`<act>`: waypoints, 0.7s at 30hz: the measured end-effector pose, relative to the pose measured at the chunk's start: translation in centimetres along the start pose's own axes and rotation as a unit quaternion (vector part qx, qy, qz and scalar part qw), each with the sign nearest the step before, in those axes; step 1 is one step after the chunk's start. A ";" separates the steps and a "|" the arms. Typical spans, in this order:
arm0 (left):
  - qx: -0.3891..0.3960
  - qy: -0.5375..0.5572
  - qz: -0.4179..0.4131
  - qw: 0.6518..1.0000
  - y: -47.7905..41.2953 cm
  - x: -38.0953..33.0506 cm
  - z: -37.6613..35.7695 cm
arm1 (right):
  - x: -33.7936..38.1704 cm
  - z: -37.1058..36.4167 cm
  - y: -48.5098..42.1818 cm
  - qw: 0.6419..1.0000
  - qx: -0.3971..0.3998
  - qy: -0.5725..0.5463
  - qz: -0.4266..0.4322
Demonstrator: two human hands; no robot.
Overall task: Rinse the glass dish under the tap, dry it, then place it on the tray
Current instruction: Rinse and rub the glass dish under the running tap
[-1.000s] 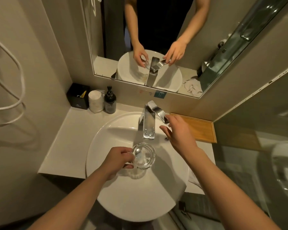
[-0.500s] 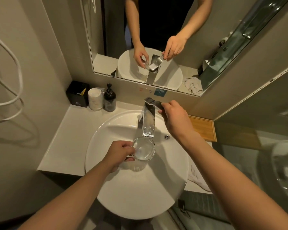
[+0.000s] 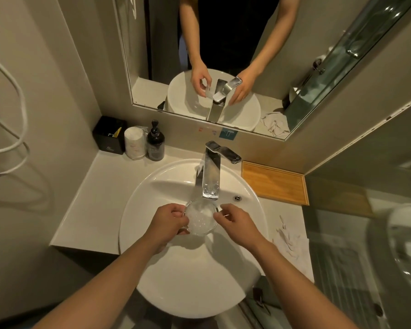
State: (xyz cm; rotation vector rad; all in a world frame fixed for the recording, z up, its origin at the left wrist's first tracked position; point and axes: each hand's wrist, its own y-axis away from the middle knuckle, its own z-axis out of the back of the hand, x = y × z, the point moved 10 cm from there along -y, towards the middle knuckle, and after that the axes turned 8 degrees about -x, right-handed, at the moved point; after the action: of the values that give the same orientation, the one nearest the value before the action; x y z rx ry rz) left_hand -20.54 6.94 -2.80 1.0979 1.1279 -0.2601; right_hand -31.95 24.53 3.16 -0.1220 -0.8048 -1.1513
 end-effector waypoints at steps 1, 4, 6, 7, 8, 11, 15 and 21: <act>0.004 -0.007 -0.006 1.000 0.1 -0.2 -0.2 | 0.2 -0.6 -0.2 1.000 0.017 -0.024 -0.002; 0.012 -0.046 -0.023 0.999 0.3 -0.7 -0.6 | 0.8 -1.4 -0.7 0.998 0.036 -0.059 0.010; 0.019 -0.095 -0.042 0.994 0.1 -1.5 -0.8 | 0.8 -1.4 -0.9 0.998 0.026 -0.054 0.011; 0.022 -0.134 -0.058 0.989 0.0 -2.1 -0.9 | 0.7 -1.3 -1.1 0.998 0.023 -0.052 0.009; 0.022 -0.179 -0.077 0.981 -0.1 -2.8 -0.9 | 0.8 -1.3 -1.2 0.998 0.023 -0.053 0.008; 0.027 -0.266 -0.146 0.952 -0.3 -5.0 -1.6 | 1.3 -1.0 -1.5 0.998 0.023 -0.051 0.012; 0.015 -0.345 -0.209 0.915 -0.6 -6.4 -2.2 | 2.3 -0.4 -1.9 0.999 0.003 -0.021 0.039; -0.011 -0.369 -0.232 0.900 0.3 -5.3 -2.5 | 2.2 -1.6 -0.9 0.998 0.027 0.032 0.056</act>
State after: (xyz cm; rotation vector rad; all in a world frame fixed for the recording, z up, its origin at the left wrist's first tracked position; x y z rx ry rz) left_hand -24.31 7.30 1.73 0.5914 0.6735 -0.9522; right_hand -31.48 21.65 3.11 -0.0837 -0.7635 -1.0220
